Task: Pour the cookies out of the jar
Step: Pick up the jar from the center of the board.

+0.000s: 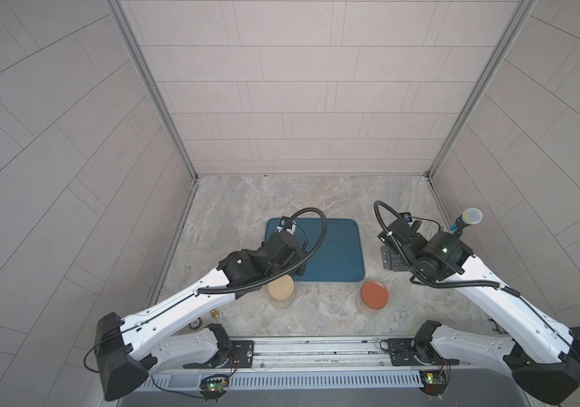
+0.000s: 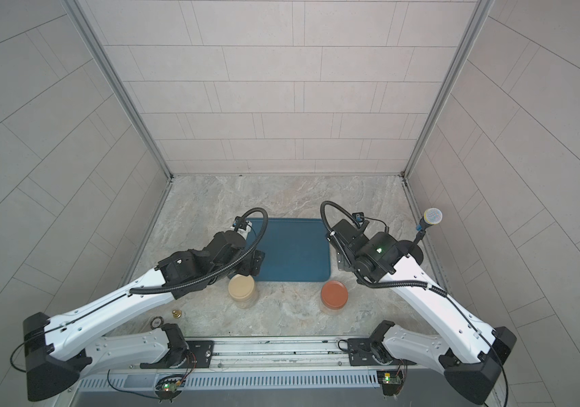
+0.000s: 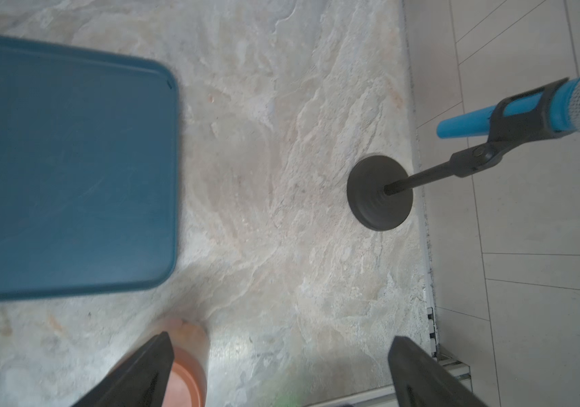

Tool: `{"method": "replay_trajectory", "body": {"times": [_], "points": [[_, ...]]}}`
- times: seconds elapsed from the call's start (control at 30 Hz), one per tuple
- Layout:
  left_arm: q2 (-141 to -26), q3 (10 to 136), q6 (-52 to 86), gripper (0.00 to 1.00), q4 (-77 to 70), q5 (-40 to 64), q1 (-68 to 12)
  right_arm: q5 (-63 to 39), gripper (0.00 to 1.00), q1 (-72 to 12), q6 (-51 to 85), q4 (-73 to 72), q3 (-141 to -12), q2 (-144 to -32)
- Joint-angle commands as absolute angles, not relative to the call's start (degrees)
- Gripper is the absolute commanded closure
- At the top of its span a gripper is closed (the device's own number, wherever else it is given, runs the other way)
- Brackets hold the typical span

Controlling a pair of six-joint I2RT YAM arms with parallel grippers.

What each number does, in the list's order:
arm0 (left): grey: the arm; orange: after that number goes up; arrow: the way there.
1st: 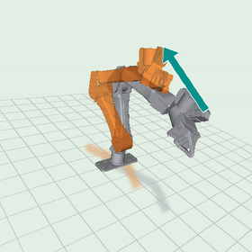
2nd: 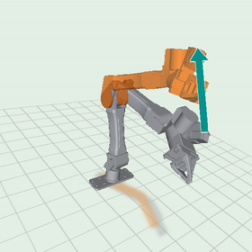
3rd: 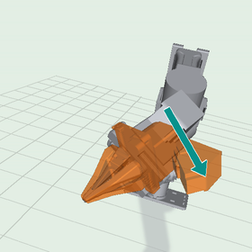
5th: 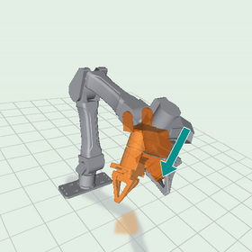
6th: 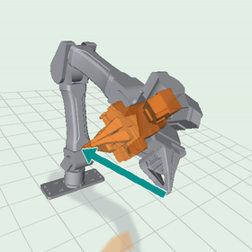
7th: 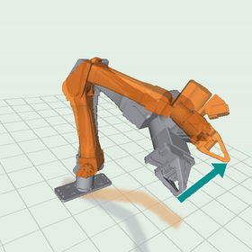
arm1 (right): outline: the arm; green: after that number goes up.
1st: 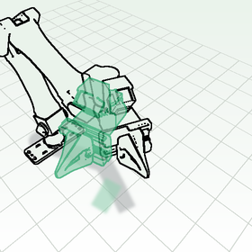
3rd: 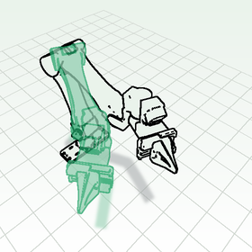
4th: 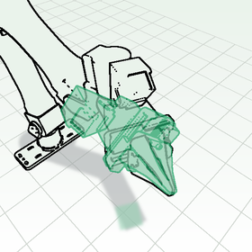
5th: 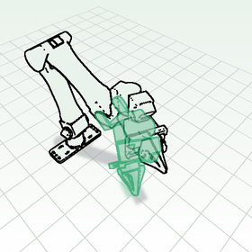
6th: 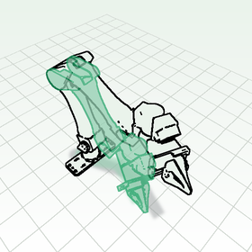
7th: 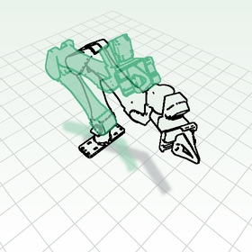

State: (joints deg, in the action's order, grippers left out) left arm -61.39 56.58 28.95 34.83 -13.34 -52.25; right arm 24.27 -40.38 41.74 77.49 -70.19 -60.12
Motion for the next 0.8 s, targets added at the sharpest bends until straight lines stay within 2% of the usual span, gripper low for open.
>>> {"method": "replay_trajectory", "body": {"times": [0.0, 0.07, 0.23, 0.3, 0.53, 0.77], "points": [[-58.1, 55.1, 29.7, 0.06, 35.5, -15.0, -51.9, 22.0, 0.06, -43.8, 46.1, 82.6, -68.3, -56.1], [-57.4, 54.8, 29.9, 0.05, 35.3, -15.6, -51.6, 23.1, 0.08, -46.7, 47.5, 80.0, -65.5, -54.6], [-58.0, 54.3, 31.6, 0.05, 36.0, -14.4, -51.0, 11.9, 0.08, -49.6, 43.5, 73.1, -63.0, -58.0], [-58.2, 54.1, 32.1, 0.05, 35.8, -14.0, -50.9, 11.9, 0.01, -51.7, 43.6, 70.7, -62.1, -58.8], [-57.5, 53.4, 33.1, 0.0, 35.5, -13.1, -50.8, 7.8, 0.0, -51.9, 41.7, 66.3, -58.0, -62.1], [-55.5, 52.6, 32.7, 0.0, 35.7, -13.0, -50.7, 3.8, 0.0, -51.1, 41.0, 59.7, -52.1, -57.0]]}}
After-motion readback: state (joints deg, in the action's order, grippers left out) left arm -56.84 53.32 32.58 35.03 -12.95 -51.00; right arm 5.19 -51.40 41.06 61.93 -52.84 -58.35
